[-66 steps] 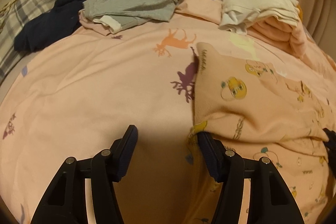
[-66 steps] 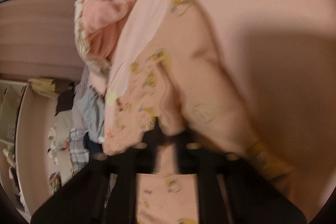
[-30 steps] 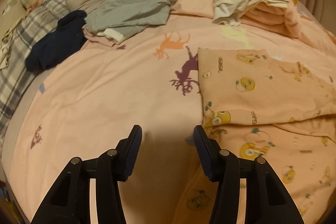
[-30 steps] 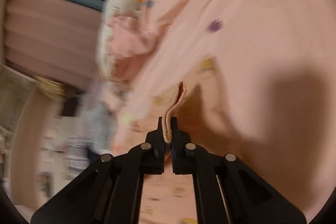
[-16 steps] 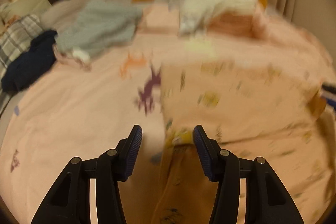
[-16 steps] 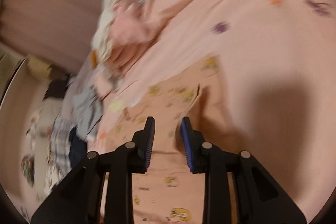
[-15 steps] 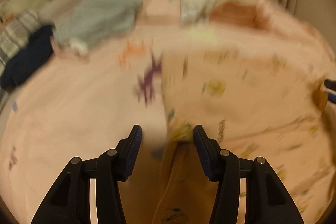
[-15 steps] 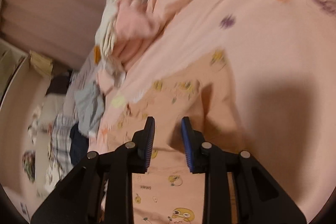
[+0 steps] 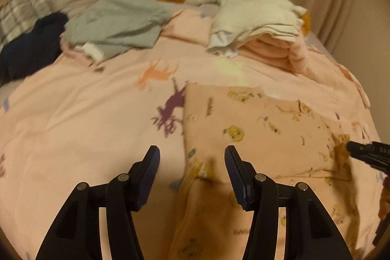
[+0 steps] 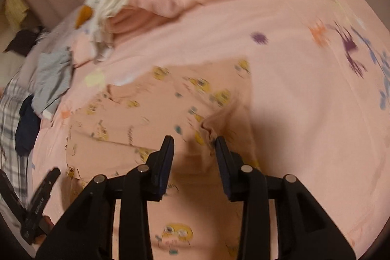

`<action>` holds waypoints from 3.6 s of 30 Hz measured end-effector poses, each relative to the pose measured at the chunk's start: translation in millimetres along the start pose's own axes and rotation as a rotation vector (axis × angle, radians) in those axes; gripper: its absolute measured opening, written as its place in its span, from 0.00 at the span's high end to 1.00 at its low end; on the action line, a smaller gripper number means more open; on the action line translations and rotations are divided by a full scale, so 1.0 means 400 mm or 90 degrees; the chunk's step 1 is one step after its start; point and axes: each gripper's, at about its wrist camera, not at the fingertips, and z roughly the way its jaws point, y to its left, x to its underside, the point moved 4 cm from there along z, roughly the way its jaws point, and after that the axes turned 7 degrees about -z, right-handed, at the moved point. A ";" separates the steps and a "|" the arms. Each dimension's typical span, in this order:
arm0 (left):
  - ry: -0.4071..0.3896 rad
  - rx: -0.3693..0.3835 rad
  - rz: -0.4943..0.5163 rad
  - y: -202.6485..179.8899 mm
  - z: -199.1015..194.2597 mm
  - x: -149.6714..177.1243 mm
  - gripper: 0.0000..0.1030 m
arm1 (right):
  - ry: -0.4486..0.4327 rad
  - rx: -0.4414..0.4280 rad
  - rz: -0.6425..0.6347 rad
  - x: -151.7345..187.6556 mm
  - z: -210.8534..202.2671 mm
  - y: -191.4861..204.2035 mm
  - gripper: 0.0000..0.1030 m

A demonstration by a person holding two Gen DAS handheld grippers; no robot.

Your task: Fold small clothes

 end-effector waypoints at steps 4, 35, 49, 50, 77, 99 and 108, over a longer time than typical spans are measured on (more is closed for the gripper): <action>0.118 -0.047 0.026 0.027 0.111 0.042 0.45 | 0.074 -0.046 -0.026 0.029 0.098 0.043 0.71; 0.118 -0.084 -0.039 0.096 -0.014 0.098 0.48 | 0.174 0.059 -0.071 0.083 0.068 0.011 0.68; 0.122 0.143 -0.183 0.161 -0.319 0.278 0.30 | 0.013 -0.248 0.269 0.398 -0.331 -0.162 0.02; 0.136 0.140 -0.190 0.161 -0.303 0.288 0.30 | 0.015 -0.243 0.268 0.420 -0.343 -0.170 0.02; 0.246 0.328 -0.270 0.227 -0.314 0.428 0.30 | 0.137 -0.374 0.232 0.609 -0.242 -0.166 0.08; 0.242 0.310 -0.329 0.234 -0.263 0.477 0.92 | 0.107 -0.248 0.181 0.617 -0.208 -0.134 0.91; 0.204 0.301 -0.308 0.211 -0.287 0.460 0.96 | 0.072 -0.264 0.183 0.613 -0.202 -0.145 0.94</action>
